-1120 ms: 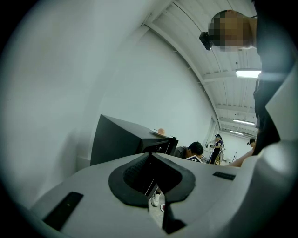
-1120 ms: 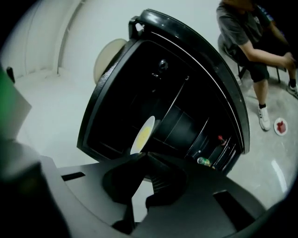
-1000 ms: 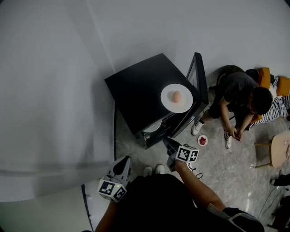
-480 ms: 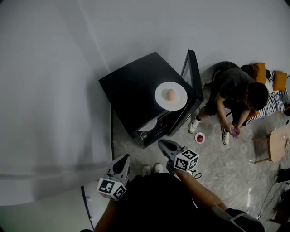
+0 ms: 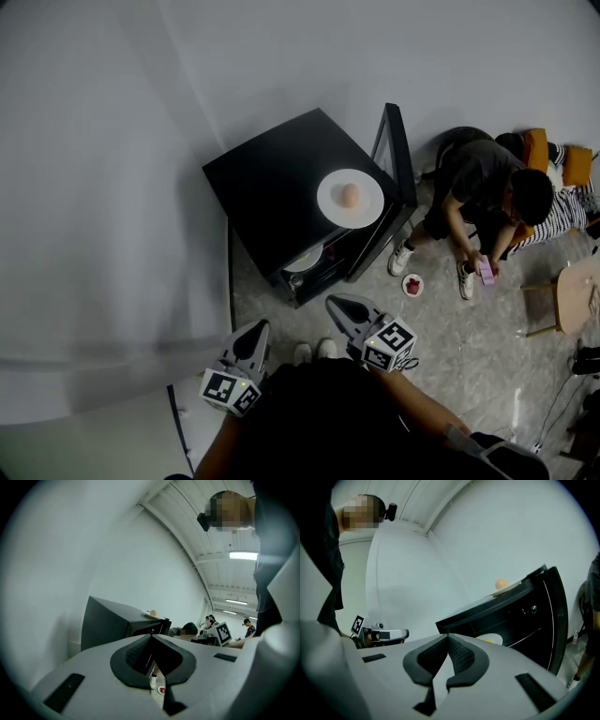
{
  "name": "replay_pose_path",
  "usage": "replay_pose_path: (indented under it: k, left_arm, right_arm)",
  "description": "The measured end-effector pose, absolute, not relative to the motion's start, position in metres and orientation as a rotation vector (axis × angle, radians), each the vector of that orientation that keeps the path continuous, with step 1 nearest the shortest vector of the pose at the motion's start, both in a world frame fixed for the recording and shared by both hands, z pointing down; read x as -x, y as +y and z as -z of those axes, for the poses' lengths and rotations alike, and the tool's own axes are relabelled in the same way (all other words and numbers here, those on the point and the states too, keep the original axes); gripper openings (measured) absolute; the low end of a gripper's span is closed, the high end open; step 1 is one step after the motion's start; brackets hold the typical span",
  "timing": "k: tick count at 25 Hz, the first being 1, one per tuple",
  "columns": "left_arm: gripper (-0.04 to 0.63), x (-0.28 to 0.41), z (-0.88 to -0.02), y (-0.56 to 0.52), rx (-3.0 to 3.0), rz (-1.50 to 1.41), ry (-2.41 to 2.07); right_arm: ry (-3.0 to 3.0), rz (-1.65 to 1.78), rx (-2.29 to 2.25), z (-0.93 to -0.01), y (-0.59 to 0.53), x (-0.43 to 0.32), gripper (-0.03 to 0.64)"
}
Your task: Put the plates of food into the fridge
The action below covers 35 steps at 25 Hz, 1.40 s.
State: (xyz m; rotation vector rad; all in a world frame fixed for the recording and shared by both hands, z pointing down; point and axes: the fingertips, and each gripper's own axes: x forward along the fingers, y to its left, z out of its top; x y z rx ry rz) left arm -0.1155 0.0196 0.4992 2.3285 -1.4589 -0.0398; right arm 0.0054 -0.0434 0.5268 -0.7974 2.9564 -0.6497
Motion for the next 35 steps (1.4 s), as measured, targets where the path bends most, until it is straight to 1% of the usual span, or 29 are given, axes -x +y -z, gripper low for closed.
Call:
replay_pose_path:
  k: [8, 13, 24, 35]
  left_arm:
    - [0.023, 0.103, -0.494, 0.017, -2.382, -0.009, -1.434]
    - [0.023, 0.104, -0.486, 0.009, -2.369, 0.045, -1.451]
    - [0.025, 0.110, -0.483, -0.001, -2.370, 0.032, -1.486]
    - [0.025, 0.115, -0.487, -0.008, -2.361, 0.028, -1.484]
  right_arm:
    - [2.865, 0.437, 0.785, -0.476, -0.035, -0.014, 0.026]
    - [2.859, 0.418, 0.782, -0.469, -0.029, -0.019, 0.026]
    - [2.768, 0.537, 0.859, -0.467, -0.047, -0.040, 0.028]
    - [2.573, 0.836, 0.892, -0.475, -0.085, -0.060, 0.029]
